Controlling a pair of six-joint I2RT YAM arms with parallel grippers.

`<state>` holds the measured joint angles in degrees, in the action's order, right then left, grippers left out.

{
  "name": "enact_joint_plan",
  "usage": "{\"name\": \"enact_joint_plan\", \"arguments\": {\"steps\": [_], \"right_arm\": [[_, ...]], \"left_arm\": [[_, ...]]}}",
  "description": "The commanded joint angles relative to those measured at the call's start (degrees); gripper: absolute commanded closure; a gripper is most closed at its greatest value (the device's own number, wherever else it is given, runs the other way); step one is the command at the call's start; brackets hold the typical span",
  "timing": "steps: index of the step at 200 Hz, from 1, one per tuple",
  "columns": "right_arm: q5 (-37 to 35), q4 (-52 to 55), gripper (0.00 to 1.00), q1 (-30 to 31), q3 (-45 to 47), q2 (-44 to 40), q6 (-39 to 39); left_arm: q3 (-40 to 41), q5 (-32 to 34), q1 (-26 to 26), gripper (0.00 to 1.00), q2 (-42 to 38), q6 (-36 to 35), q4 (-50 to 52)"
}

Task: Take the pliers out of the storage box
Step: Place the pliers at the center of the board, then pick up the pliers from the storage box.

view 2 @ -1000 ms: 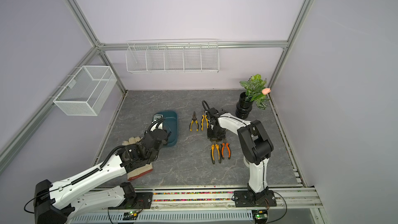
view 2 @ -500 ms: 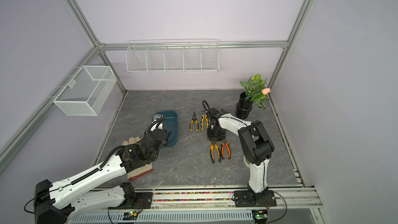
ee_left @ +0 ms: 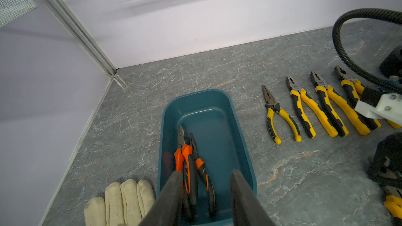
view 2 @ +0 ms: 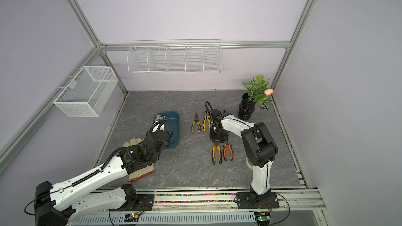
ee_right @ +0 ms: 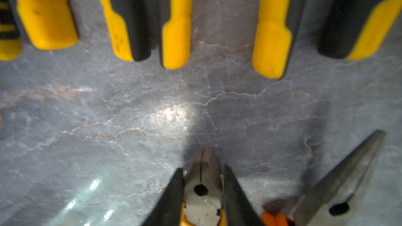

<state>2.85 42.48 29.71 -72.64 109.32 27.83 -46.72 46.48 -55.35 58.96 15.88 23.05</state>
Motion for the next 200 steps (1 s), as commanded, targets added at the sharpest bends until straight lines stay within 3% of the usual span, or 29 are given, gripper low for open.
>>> {"name": "enact_joint_plan", "arguments": {"steps": [1, 59, 80, 110, 143, 169, 200], "right_arm": [[-0.08, 0.59, 0.54, -0.19, 0.59, -1.35, -0.06], [0.04, 3.58, 0.49, -0.13, -3.31, -9.65, -2.76], [0.21, 5.68, 0.49, 0.13, -4.53, -16.09, -3.28], [-0.99, 7.65, 0.5, 0.46, -4.07, -25.41, -3.75], [1.56, 7.52, 0.5, 0.61, 0.08, -31.18, -2.86], [2.92, 5.92, 0.5, 0.69, 4.68, -33.78, -2.18], [3.57, 4.48, 0.5, 0.7, 8.39, -35.57, -2.15]], "left_arm": [[-1.18, -0.19, 0.1, 0.6, 0.69, 1.26, 0.69], [-5.66, 1.85, 2.56, 0.59, 6.85, 4.89, 7.12], [-8.31, -3.61, 7.26, 0.58, 10.75, 7.74, 11.16], [-12.98, -16.9, 15.53, 0.57, 19.88, 9.26, 16.16], [-19.84, -22.17, 19.49, 0.68, 29.98, 10.5, 21.07], [-20.25, -26.86, 23.21, 0.66, 32.94, 13.22, 20.7], [-20.68, -27.28, 24.88, 0.6, 36.51, 13.59, 22.51]]}}
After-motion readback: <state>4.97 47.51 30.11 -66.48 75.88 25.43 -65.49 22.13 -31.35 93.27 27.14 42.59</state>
